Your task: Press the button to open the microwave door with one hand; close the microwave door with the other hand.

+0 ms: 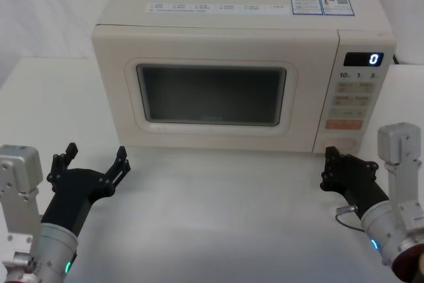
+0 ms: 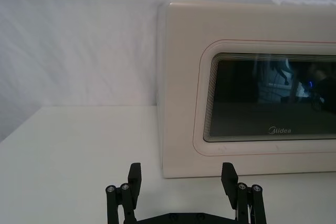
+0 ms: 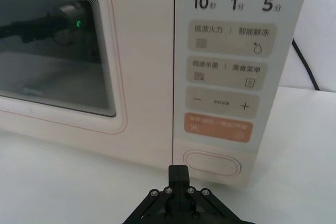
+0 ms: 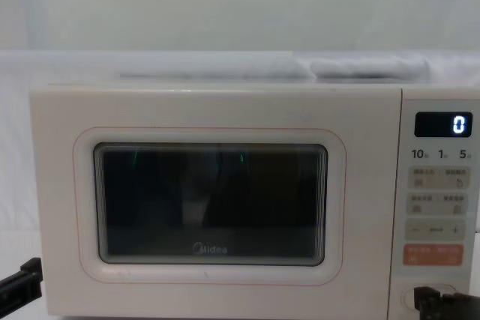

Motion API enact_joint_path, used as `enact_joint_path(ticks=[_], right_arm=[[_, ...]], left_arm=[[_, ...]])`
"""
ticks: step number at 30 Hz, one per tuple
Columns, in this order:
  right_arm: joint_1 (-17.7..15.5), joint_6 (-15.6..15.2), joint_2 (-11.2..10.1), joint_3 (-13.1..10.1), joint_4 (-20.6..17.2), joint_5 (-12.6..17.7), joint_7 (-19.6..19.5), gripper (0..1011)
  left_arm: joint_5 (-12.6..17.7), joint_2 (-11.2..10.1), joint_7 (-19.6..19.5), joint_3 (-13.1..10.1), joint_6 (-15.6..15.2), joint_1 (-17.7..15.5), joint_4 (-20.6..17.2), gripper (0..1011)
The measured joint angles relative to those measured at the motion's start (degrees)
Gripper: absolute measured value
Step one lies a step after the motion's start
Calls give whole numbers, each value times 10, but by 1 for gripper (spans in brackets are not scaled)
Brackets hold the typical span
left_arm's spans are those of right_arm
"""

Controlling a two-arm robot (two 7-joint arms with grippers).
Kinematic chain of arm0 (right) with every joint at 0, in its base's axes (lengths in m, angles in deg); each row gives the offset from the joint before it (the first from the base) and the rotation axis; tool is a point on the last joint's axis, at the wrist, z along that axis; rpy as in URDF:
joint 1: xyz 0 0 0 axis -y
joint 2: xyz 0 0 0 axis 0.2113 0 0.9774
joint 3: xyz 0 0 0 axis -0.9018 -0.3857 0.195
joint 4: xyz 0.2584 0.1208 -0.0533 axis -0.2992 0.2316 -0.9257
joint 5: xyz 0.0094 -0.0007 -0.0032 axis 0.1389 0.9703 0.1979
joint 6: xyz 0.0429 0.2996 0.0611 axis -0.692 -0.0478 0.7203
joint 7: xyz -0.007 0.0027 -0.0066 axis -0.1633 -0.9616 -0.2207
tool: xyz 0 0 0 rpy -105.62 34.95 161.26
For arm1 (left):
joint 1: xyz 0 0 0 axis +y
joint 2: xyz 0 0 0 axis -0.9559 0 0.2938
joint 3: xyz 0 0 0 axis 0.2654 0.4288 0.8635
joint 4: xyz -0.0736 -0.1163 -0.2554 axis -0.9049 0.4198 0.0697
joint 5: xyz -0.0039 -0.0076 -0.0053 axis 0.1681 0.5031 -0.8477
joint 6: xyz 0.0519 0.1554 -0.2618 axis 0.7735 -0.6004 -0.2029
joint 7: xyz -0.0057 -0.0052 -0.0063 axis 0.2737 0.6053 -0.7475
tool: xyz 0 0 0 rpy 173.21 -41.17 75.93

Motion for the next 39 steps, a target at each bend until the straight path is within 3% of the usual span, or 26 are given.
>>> enact_joint_path(ticks=[17, 39], right_arm=[[23, -32, 9, -10, 18, -11, -4, 0], [44, -43, 23, -21, 46, 10, 0, 0]], left_arm=[[0, 0, 0, 0, 0, 0, 0, 1001], [0, 0, 0, 0, 0, 0, 0, 1001]])
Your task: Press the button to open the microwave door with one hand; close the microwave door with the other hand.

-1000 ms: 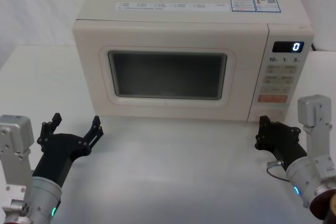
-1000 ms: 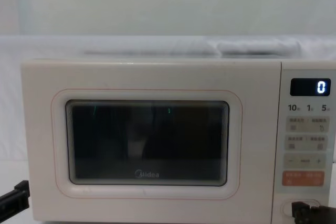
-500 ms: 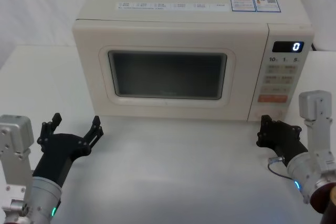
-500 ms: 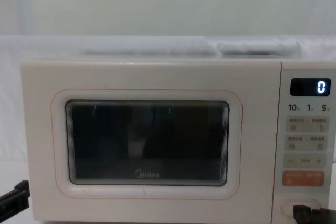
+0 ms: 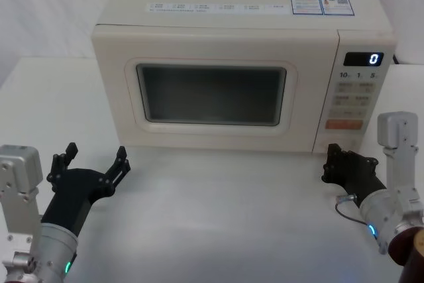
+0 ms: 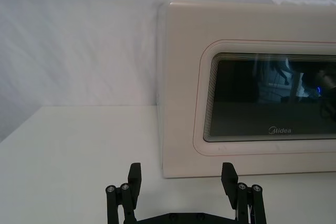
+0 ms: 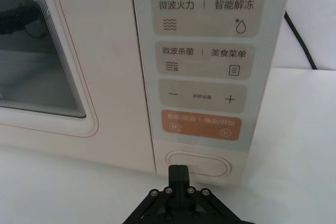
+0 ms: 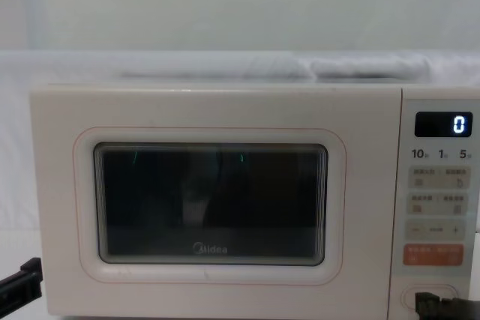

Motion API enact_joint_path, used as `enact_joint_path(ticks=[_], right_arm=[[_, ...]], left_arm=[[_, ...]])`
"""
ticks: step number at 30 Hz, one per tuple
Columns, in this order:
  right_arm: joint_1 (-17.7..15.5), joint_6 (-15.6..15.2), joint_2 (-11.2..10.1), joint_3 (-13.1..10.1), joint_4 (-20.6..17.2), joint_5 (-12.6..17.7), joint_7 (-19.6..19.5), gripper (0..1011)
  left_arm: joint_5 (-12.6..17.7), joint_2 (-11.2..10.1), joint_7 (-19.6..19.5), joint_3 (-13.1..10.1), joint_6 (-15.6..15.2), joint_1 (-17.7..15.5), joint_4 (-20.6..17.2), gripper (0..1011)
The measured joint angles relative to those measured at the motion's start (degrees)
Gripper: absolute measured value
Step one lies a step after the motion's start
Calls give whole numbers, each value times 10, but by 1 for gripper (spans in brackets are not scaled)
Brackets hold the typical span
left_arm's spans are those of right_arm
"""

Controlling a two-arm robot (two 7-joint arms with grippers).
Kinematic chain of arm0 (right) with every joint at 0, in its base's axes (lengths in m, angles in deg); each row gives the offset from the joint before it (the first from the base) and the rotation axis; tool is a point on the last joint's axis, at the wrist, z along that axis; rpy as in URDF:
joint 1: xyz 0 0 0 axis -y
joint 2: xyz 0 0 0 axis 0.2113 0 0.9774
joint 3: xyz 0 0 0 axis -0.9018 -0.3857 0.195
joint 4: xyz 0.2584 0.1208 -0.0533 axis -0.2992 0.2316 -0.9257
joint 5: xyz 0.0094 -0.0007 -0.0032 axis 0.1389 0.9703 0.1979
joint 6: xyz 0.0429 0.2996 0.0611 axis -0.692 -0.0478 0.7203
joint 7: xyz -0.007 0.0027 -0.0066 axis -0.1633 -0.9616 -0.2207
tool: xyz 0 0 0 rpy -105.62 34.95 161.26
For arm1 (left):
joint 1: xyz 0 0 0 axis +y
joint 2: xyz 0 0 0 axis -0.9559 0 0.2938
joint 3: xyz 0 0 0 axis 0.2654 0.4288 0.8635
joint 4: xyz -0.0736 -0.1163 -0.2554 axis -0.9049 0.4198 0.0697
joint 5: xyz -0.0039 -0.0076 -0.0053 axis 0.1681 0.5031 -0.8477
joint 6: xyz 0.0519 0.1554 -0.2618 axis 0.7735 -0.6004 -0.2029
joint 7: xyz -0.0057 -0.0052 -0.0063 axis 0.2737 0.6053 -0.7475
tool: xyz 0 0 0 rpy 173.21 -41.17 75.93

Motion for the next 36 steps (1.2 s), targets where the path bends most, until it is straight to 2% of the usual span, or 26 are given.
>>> enact_joint_path(ticks=[10, 36], right_arm=[[7, 6, 0, 4, 10, -12, -8, 0], [21, 22, 10, -12, 38, -23, -18, 0]], left_arm=[[0, 0, 0, 0, 0, 0, 0, 1001], [0, 0, 0, 0, 0, 0, 0, 1001]])
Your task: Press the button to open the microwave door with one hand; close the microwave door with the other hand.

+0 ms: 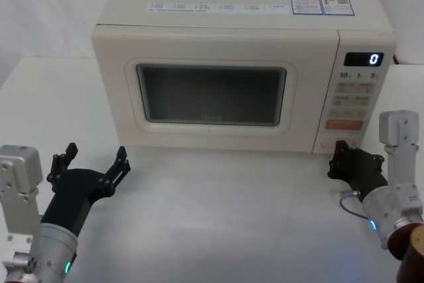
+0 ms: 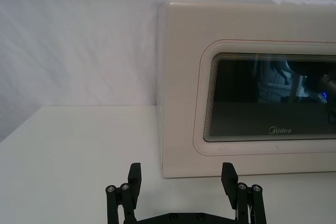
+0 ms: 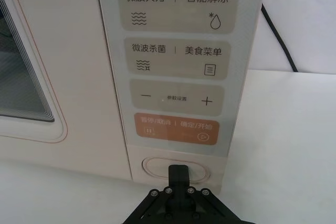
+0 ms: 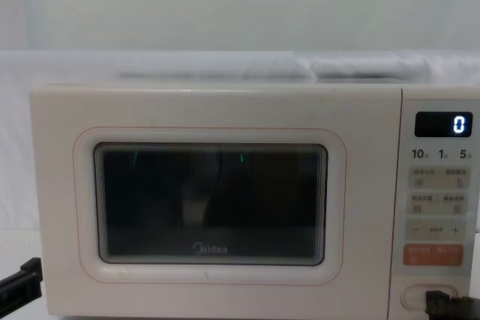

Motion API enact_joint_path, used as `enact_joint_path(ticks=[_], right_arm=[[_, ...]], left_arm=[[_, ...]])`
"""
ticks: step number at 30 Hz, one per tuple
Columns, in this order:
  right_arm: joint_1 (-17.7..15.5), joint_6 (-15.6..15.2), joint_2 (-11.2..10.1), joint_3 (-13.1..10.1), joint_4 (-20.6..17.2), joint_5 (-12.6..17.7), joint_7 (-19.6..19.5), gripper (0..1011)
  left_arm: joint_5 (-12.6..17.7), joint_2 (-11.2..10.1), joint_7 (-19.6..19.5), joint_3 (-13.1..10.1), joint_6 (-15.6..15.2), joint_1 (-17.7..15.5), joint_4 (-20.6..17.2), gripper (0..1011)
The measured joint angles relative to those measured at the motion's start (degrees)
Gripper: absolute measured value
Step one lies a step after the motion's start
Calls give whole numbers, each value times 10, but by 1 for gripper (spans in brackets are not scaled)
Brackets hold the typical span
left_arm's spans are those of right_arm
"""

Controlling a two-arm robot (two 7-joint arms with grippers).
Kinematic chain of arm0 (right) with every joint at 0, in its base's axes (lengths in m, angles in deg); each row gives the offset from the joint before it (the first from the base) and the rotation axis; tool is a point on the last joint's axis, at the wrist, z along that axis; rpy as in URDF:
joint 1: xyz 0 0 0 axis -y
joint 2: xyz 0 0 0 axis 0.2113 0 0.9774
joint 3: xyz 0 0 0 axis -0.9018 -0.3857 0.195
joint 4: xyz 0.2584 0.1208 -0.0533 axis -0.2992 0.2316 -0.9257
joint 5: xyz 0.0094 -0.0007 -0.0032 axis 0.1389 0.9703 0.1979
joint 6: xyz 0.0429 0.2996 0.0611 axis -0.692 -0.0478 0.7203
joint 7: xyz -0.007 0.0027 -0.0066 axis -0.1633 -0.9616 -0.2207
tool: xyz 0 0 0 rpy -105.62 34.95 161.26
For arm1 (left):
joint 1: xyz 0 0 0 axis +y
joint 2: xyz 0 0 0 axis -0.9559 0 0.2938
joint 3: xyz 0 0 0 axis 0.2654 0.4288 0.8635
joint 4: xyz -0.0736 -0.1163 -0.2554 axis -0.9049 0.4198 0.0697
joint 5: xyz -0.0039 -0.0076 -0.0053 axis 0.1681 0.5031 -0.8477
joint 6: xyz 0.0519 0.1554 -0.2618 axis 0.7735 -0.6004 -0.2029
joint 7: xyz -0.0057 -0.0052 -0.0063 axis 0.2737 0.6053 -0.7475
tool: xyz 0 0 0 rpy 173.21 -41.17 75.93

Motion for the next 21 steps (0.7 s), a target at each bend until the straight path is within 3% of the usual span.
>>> enact_joint_path(ticks=[21], right_arm=[[22, 17, 13, -3, 31, -7, -5, 0]], left_arm=[[0, 0, 0, 0, 0, 0, 0, 1001]])
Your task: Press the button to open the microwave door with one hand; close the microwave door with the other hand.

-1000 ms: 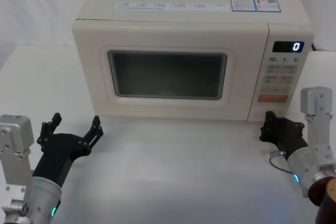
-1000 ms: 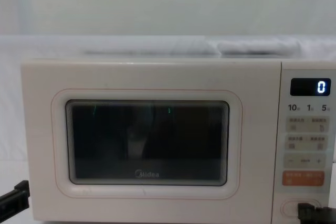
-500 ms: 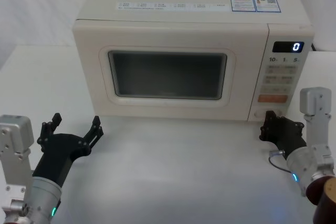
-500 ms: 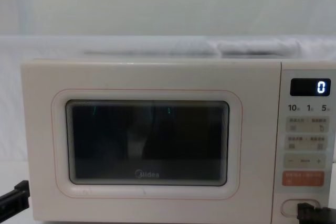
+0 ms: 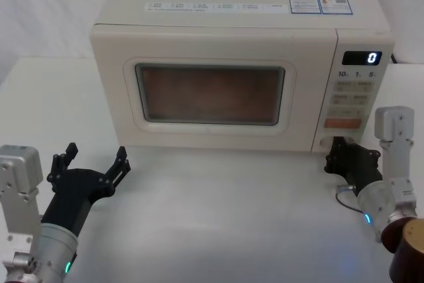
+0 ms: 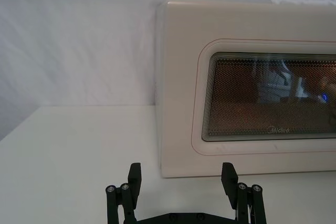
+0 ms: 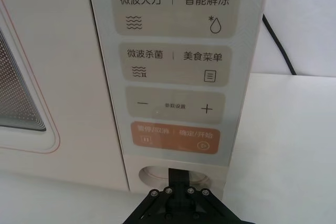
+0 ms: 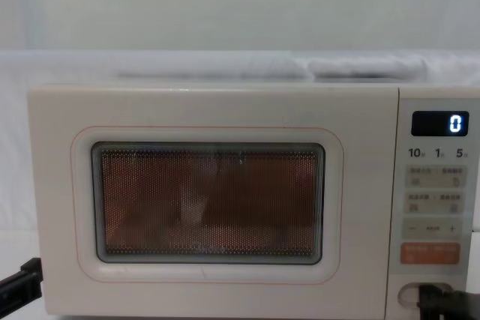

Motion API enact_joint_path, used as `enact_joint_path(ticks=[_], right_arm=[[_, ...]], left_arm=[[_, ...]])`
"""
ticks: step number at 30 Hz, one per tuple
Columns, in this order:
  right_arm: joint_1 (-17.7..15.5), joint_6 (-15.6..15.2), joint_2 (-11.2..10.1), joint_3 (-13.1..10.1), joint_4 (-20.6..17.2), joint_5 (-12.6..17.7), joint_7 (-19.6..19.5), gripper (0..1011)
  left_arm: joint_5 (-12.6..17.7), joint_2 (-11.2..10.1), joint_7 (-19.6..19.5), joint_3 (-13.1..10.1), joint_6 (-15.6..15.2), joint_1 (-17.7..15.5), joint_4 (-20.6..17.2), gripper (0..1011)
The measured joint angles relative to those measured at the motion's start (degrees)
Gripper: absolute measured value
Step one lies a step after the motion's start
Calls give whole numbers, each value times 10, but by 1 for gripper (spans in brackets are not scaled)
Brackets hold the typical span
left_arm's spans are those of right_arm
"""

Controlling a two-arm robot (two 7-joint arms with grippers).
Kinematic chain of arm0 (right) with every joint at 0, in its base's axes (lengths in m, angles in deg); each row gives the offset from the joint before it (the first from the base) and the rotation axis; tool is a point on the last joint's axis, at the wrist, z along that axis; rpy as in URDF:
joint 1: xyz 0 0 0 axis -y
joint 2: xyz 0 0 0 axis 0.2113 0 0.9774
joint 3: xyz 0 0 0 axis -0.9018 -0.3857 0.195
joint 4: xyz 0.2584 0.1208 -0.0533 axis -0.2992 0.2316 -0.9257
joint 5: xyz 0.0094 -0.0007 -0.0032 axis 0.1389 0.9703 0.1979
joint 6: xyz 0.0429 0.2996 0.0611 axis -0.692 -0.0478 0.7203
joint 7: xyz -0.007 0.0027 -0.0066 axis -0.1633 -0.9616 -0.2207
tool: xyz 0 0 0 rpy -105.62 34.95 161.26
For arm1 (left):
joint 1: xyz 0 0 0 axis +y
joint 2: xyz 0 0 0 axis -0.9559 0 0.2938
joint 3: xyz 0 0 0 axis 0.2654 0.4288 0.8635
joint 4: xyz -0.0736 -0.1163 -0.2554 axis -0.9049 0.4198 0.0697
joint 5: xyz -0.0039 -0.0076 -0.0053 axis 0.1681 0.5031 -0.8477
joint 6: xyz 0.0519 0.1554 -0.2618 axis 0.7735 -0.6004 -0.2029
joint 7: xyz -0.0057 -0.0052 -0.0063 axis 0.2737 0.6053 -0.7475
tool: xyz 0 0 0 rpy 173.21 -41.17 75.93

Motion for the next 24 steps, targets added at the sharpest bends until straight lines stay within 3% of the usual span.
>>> enact_joint_path(ticks=[24], right_arm=[[3, 4, 2, 0, 1, -6, 0, 0]], left_arm=[[0, 0, 0, 0, 0, 0, 0, 1001]])
